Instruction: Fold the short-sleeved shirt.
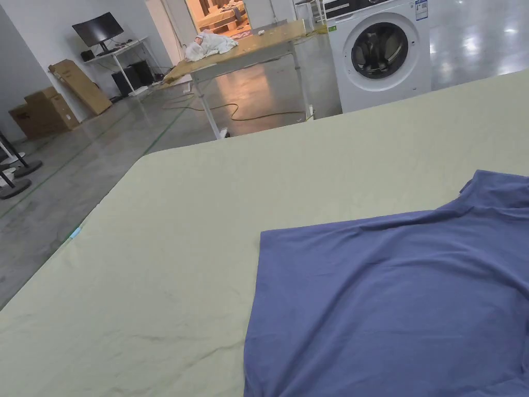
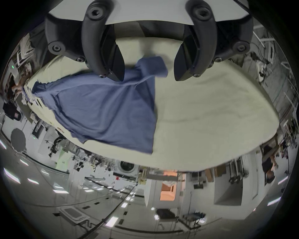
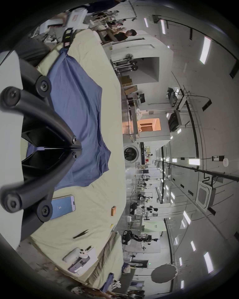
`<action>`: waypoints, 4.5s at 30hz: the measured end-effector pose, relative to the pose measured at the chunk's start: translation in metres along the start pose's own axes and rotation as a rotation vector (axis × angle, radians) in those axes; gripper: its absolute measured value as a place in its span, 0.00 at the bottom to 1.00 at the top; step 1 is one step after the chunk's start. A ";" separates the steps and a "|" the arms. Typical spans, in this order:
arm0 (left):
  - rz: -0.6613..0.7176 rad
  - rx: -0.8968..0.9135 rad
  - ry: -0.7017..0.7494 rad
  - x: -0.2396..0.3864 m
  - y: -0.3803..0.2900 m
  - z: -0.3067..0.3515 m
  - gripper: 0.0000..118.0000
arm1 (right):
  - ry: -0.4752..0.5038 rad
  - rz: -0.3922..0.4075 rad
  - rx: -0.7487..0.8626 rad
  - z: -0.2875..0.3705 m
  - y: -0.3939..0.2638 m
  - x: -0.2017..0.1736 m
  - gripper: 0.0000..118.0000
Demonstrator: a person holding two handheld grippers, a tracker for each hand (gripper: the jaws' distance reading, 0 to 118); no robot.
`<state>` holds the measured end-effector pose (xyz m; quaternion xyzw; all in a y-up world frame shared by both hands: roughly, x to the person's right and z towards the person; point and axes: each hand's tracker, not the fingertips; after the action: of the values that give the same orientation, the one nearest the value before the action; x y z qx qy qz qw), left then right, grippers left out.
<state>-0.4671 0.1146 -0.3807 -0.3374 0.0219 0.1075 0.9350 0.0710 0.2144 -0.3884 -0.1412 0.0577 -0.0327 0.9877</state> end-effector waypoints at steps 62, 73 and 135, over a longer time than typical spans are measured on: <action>-0.099 -0.070 -0.007 0.036 0.194 -0.201 0.63 | -0.154 0.005 -0.457 -0.296 0.010 0.093 0.37; -0.265 0.453 -0.033 0.065 0.167 -0.027 0.72 | -0.024 -0.026 -0.054 -0.164 0.047 0.064 0.57; -0.234 -0.127 0.093 0.058 0.108 -0.180 0.04 | -0.179 -0.200 -0.354 -0.170 -0.035 0.108 0.49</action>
<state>-0.4285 0.0918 -0.5933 -0.4006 0.0187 -0.0169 0.9159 0.1554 0.1251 -0.5518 -0.3198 -0.0398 -0.1071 0.9406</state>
